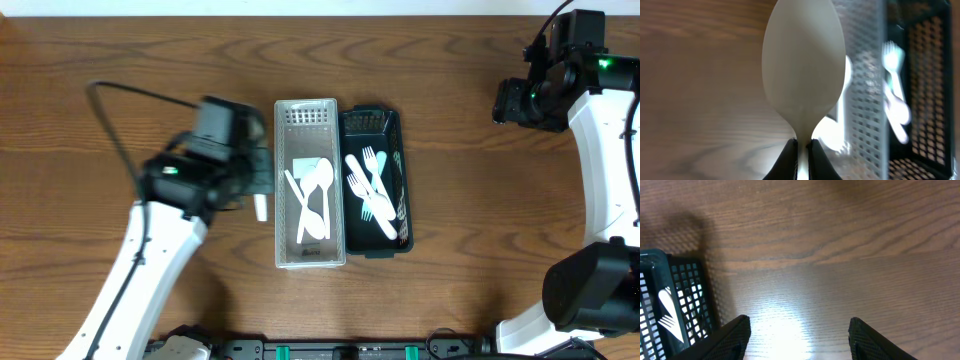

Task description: Pack container

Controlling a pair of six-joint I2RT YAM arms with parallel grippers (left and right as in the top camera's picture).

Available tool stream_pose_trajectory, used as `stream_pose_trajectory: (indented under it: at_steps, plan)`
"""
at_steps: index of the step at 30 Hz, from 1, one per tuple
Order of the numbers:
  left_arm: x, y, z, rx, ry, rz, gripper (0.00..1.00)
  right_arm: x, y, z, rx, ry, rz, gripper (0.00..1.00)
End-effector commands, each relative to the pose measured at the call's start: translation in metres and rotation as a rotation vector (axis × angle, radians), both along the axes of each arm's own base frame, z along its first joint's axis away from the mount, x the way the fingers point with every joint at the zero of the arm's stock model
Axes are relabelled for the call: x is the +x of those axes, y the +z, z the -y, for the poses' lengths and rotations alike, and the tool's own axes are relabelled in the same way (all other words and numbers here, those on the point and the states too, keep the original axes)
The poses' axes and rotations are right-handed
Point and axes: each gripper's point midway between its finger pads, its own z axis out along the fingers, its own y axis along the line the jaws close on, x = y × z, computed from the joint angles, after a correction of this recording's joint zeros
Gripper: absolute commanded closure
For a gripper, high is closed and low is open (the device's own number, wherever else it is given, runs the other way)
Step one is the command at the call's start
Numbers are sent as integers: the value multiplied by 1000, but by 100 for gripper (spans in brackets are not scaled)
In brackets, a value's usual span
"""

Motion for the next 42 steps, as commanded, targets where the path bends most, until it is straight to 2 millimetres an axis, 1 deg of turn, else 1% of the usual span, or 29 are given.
stream_pose_trajectory:
  at_steps: [1, 3, 5, 10, 12, 15, 16, 17, 18, 19, 23, 26, 28, 30, 31, 33, 34, 35, 38, 39, 42]
  plan:
    - [0, -14, 28, 13, -46, -28, 94, -1, -3, 0, 1, 11, -8, 34]
    - [1, -27, 42, 25, -79, -51, 94, -1, -3, 0, 1, 11, -9, 34]
    - [3, -46, 51, 48, -100, -95, 94, -1, -3, 0, 0, 11, -9, 34]
    - [8, -88, 56, 99, -107, -193, 94, -4, -4, 0, 2, 11, -21, 32]
    - [10, -96, 57, 107, -108, -205, 94, -4, -4, 0, 2, 11, -21, 31]
    - [14, -99, 60, 106, -117, -195, 93, -4, -4, 0, 2, 11, -21, 27]
    - [16, -98, 61, 102, -118, -187, 85, -4, -4, 0, 2, 11, -22, 24]
    - [18, -98, 61, 101, -123, -178, 73, -4, -4, 0, 2, 11, -22, 22]
    - [19, -97, 62, 100, -126, -173, 69, -4, -4, 0, 2, 11, -22, 20]
    - [20, -97, 63, 99, -130, -168, 69, -4, -4, 0, 2, 11, -22, 19]
    - [20, -96, 62, 107, -144, -161, 62, -4, -4, 0, 2, 11, -21, 18]
    - [22, -87, 61, 111, -165, -132, 61, -3, -4, 0, 1, 11, -18, 19]
    - [29, -75, 51, 134, -135, -84, 61, -1, -3, 0, 0, 11, -9, 18]
    - [37, -57, 32, 172, -79, -11, 60, 4, -2, 0, -2, 12, 10, 17]
    - [42, -47, 22, 187, -48, 21, 50, 7, 0, 1, -4, 12, 27, 16]
    - [50, -28, -2, 212, 16, 85, 36, 18, 4, 1, -9, 15, 72, 10]
    - [56, -15, -19, 220, 54, 127, 14, 28, 9, -1, -14, 20, 118, 2]
    - [60, -9, -28, 219, 75, 147, 2, 36, 13, -3, -17, 26, 154, 1]
    - [74, 8, -68, 224, 160, 209, 2, 62, 28, -12, -27, 51, 271, 1]
    - [79, 11, -80, 226, 191, 222, 2, 71, 34, -17, -30, 61, 314, 1]
    - [92, 16, -115, 225, 295, 257, 2, 90, 48, -26, -37, 82, 410, 1]
